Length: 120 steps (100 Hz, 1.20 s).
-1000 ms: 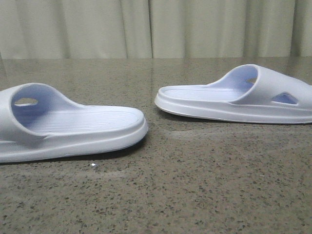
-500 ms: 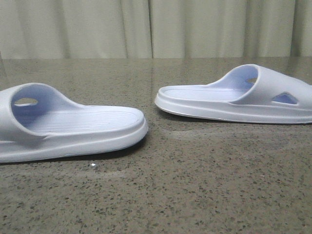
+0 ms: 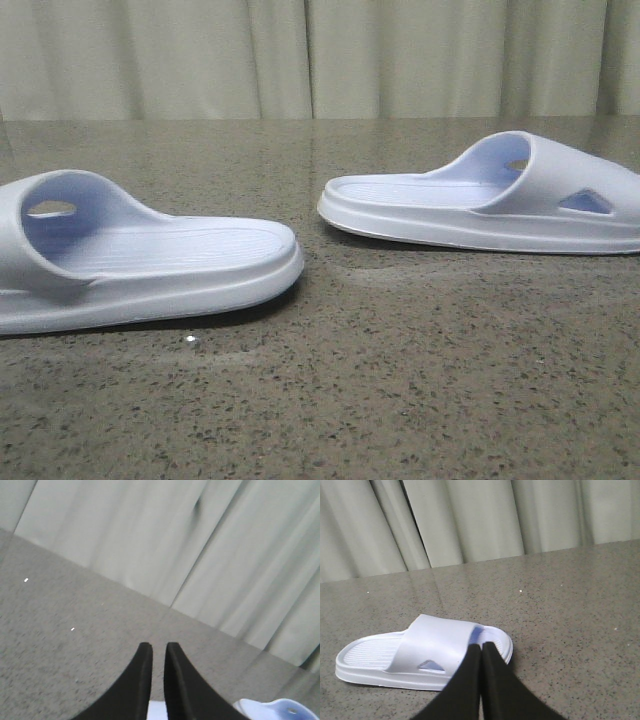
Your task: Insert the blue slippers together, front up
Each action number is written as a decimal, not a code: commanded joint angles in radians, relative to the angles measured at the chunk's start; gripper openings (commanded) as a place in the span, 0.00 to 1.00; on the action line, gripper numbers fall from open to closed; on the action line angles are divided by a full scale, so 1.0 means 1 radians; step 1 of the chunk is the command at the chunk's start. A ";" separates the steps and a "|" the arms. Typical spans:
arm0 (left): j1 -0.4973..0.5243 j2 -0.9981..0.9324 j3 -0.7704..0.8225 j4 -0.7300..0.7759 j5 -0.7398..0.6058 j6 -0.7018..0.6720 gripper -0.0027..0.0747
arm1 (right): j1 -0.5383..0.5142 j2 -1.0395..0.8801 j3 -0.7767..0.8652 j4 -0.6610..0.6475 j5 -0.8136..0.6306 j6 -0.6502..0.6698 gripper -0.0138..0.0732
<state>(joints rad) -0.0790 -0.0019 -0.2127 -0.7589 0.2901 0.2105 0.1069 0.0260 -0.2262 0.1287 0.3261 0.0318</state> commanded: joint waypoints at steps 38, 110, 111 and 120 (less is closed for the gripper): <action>-0.007 0.410 -0.278 -0.015 0.196 -0.009 0.06 | -0.006 0.343 -0.371 0.073 0.267 -0.004 0.04; -0.007 0.476 -0.235 -0.091 0.090 -0.153 0.78 | -0.006 0.389 -0.371 0.087 0.209 -0.004 0.65; -0.007 0.476 -0.233 -0.091 0.085 -0.160 0.78 | -0.006 0.389 -0.371 0.087 0.209 -0.004 0.65; -0.007 0.481 -0.221 -0.088 0.047 -0.167 0.78 | -0.006 0.389 -0.371 0.087 0.209 -0.004 0.65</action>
<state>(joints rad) -0.0790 0.4598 -0.4162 -0.8138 0.4376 0.0777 0.1069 0.3981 -0.5608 0.2075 0.6174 0.0318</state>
